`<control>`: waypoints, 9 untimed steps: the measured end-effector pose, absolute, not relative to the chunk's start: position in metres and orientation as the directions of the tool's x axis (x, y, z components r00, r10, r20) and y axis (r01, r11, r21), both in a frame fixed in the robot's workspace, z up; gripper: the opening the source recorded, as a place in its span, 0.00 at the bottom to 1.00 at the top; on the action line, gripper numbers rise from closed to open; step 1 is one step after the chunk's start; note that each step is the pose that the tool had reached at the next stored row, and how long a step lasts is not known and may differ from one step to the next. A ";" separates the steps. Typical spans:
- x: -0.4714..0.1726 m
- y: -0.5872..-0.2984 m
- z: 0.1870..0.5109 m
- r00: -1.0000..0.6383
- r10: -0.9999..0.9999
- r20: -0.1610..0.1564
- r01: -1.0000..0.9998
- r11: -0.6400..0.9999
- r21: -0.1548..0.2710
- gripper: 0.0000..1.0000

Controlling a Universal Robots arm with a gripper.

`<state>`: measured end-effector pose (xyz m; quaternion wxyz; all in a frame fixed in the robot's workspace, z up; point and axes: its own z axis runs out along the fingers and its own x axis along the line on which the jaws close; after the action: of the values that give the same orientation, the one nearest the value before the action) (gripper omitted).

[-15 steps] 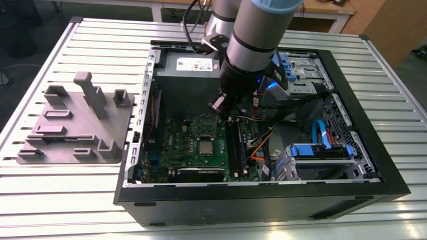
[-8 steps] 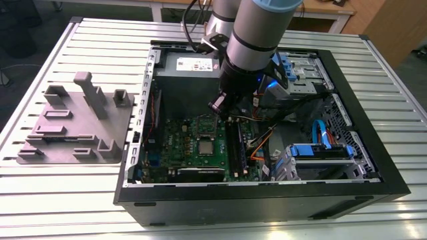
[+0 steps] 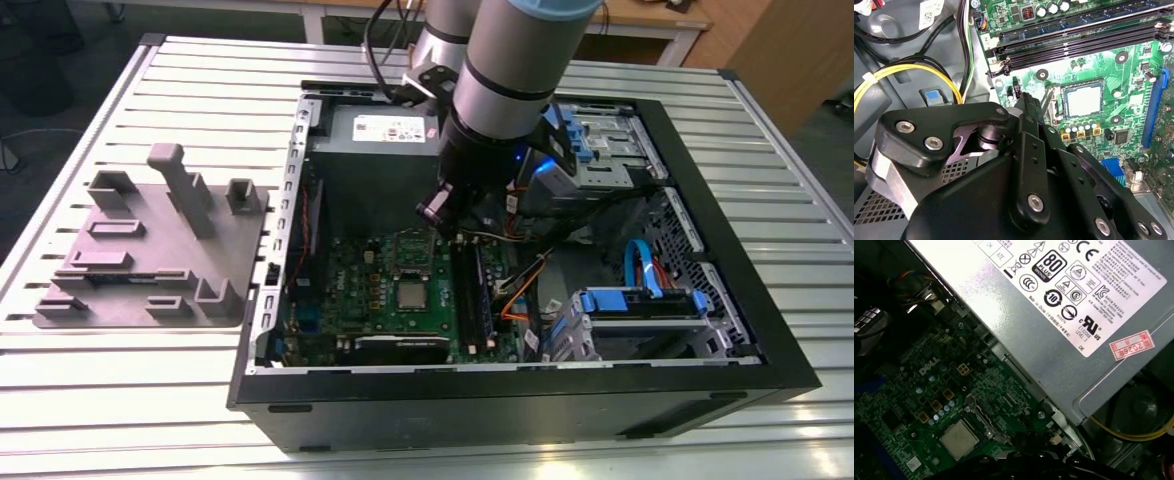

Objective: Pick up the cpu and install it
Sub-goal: 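Close the cpu cover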

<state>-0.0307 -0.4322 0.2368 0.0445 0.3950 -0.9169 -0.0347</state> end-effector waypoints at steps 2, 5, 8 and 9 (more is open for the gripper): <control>-0.031 -0.432 0.237 -0.684 -0.728 0.054 -0.722 0.685 0.099 0.10; -0.032 -0.432 0.237 -0.679 -0.732 0.054 -0.726 0.681 0.099 0.10; -0.032 -0.432 0.238 -0.674 -0.736 0.055 -0.730 0.676 0.099 0.10; -0.032 -0.432 0.238 -0.673 -0.738 0.055 -0.732 0.674 0.099 0.10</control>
<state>-0.0322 -0.4323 0.2378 0.0449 0.4020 -0.9139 -0.0342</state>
